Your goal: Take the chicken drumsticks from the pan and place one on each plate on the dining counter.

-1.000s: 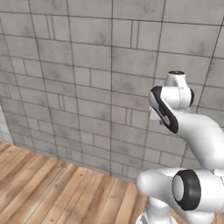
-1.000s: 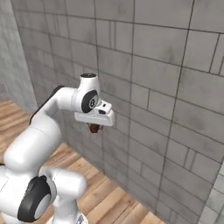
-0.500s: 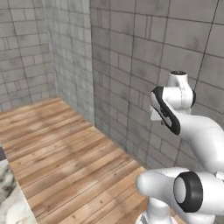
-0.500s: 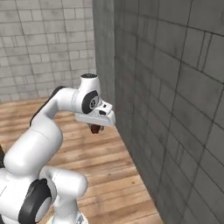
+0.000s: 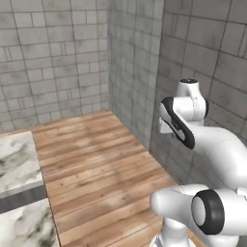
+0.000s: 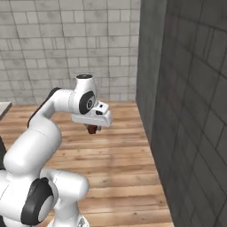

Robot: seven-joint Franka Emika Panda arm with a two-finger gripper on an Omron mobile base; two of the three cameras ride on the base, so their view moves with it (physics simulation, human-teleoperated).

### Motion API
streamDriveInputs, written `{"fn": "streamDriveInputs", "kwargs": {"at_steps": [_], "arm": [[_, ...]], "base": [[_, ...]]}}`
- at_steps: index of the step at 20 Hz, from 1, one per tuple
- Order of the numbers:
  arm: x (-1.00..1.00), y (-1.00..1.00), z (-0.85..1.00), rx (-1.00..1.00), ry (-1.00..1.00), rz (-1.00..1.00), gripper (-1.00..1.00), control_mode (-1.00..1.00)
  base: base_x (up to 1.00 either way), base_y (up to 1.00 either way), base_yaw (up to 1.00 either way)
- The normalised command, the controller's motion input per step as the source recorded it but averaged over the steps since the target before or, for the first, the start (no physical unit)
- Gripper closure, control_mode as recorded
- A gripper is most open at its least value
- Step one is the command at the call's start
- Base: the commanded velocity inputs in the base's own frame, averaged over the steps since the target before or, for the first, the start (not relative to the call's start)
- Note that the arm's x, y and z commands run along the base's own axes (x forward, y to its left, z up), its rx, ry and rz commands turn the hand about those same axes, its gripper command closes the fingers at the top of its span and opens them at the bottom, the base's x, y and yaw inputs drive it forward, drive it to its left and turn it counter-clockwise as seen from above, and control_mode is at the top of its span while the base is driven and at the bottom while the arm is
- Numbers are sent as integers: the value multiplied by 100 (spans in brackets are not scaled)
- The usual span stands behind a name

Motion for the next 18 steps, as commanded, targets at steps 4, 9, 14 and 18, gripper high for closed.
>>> {"fn": "streamDriveInputs", "kwargs": {"at_steps": [4,9,14,18], "arm": [[0,0,0,0,0,0,100,100],[0,0,0,0,0,0,100,100],[0,0,0,0,0,0,100,100],[0,0,0,0,0,0,100,100]], "base": [[100,9,38],[100,6,39],[100,8,35],[100,7,39]]}}
